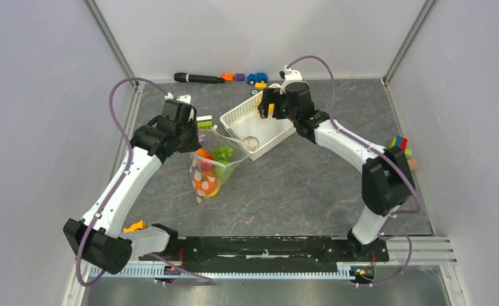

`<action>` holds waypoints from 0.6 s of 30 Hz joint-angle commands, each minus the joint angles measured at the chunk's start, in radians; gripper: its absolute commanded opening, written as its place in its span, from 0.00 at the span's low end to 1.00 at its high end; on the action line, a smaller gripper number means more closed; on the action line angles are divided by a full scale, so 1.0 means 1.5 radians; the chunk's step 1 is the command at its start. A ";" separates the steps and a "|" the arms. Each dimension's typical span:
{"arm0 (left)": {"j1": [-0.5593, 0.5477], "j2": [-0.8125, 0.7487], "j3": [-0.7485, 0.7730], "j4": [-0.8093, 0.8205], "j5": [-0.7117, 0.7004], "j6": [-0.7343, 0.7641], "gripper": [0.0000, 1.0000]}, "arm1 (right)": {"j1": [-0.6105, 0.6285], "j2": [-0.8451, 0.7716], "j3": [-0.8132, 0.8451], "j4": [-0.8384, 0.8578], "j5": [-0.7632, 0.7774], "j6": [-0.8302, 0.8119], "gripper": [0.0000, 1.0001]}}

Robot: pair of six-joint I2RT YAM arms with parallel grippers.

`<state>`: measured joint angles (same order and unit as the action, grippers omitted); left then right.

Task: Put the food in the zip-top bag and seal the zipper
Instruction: Pick up the fake fruit from the bin.

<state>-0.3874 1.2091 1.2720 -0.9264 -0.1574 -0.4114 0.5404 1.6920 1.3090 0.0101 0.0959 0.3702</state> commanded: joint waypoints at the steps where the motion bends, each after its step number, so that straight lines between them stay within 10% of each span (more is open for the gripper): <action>1: 0.003 -0.015 0.011 0.016 -0.004 -0.005 0.02 | -0.021 0.062 0.074 0.005 -0.004 0.071 0.98; 18: 0.003 -0.020 0.010 0.018 0.003 -0.007 0.02 | -0.047 0.269 0.183 0.067 0.081 0.166 0.98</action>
<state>-0.3874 1.2091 1.2720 -0.9260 -0.1547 -0.4114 0.4747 2.0602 1.5196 0.0654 0.1379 0.5835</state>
